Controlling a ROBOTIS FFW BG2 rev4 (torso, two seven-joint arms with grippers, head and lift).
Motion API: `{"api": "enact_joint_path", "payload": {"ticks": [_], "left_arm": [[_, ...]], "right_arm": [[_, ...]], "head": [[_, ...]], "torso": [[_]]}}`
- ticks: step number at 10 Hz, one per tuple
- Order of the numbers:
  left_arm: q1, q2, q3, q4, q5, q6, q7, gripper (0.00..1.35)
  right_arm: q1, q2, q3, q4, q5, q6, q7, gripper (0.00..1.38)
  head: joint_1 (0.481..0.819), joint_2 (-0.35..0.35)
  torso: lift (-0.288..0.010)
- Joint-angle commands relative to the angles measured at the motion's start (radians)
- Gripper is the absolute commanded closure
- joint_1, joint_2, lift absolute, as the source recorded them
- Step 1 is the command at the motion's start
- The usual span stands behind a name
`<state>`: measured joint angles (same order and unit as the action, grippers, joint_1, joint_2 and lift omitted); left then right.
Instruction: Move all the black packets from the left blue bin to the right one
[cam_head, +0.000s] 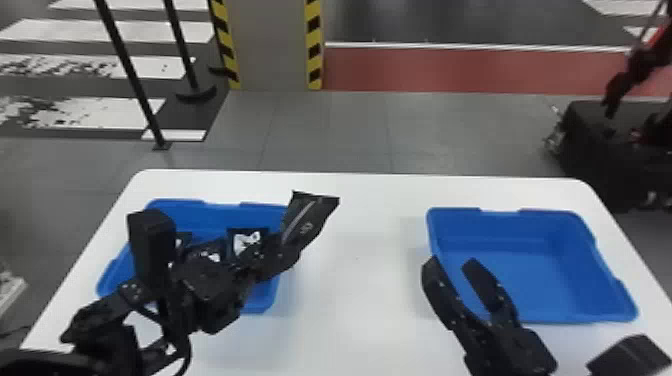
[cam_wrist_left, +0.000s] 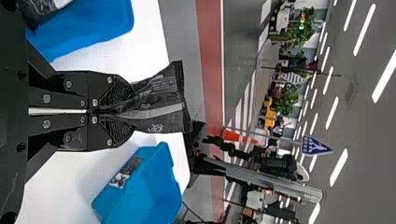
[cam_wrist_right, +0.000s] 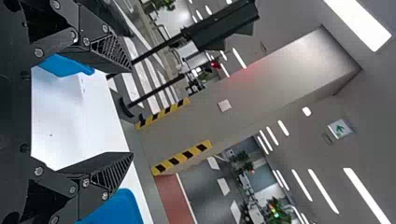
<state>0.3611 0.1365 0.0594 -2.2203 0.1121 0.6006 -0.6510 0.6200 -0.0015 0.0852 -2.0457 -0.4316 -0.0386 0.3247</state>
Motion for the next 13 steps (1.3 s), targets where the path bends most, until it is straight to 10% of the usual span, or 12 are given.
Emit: {"api": "enact_joint_path", "payload": {"ticks": [1,11,13], "left_arm": [[-0.072,0.000,-0.049,0.094,0.004,-0.034,-0.036,1.21],[-0.261,-0.021,-0.170,0.297,0.017,0.001,-0.159,1.21],[-0.265,-0.021,-0.168,0.300,0.020,0.003,-0.164,1.21]], "right_arm": [[-0.083,0.002,0.001,0.039,-0.006,0.100,0.039,0.43],[-0.397,0.002,0.018,0.223,-0.022,0.343,0.117,0.45],[-0.421,0.002,0.016,0.238,0.013,0.358,0.129,1.15]], "head": [[0.695,0.013],[0.695,-0.024],[0.695,-0.018]], "torso": [[-0.110],[-0.110],[-0.110]]}}
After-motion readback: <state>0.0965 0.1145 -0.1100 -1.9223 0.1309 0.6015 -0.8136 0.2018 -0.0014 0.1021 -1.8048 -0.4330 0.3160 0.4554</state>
